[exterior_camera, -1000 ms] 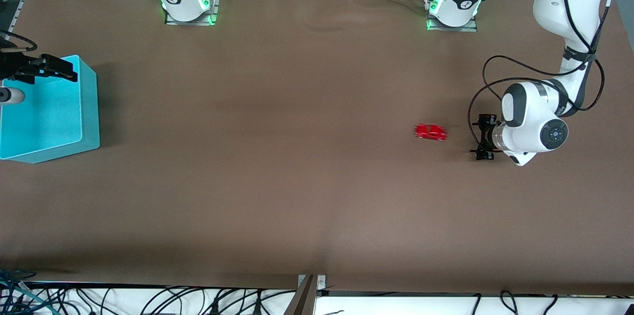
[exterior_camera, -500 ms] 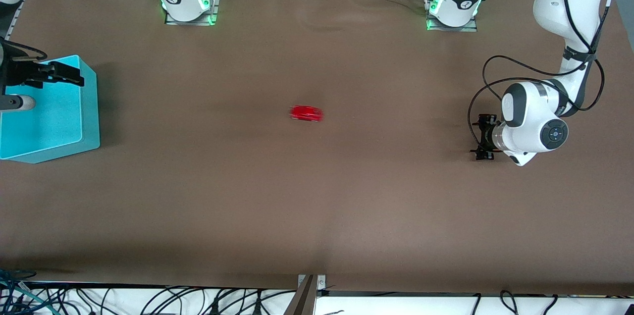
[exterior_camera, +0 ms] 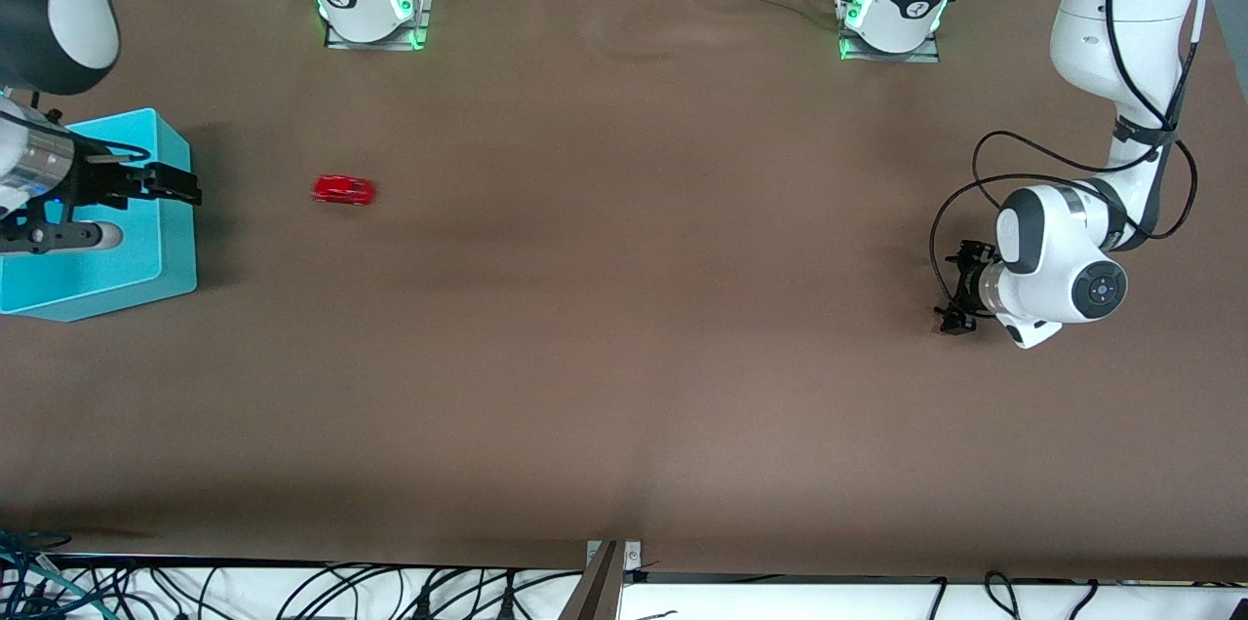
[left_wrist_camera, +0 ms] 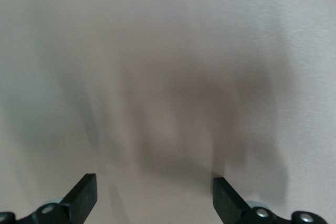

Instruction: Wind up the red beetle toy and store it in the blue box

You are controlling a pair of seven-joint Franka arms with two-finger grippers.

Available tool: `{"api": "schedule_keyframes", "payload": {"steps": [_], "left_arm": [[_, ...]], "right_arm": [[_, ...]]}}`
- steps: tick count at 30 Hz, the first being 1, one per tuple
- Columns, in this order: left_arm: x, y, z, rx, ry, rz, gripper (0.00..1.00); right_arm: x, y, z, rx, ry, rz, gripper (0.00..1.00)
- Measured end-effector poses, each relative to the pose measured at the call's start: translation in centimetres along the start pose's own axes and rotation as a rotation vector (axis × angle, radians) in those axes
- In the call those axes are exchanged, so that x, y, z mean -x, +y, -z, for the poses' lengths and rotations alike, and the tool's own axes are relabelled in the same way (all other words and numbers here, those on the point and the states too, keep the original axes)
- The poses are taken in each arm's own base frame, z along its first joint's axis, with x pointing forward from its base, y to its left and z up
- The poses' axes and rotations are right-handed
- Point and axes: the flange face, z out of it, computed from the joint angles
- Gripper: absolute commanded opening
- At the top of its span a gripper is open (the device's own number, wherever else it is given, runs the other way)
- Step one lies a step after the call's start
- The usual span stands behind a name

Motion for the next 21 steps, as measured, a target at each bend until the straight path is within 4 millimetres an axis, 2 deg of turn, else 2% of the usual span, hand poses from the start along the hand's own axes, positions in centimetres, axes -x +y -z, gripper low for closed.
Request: {"api": "schedule_keyframes", "payload": {"steps": [12, 21], "left_arm": [[0.0, 0.3, 1.6, 0.022, 0.01, -0.146, 1.0], [0.2, 0.3, 3.2, 0.032, 0.014, -0.295, 1.0]], "right_arm": [[1.4, 2.0, -5.3, -0.002, 0.042, -0.039, 1.0], [3.1, 3.8, -8.2, -0.007, 0.038, -0.079, 1.0]]}}
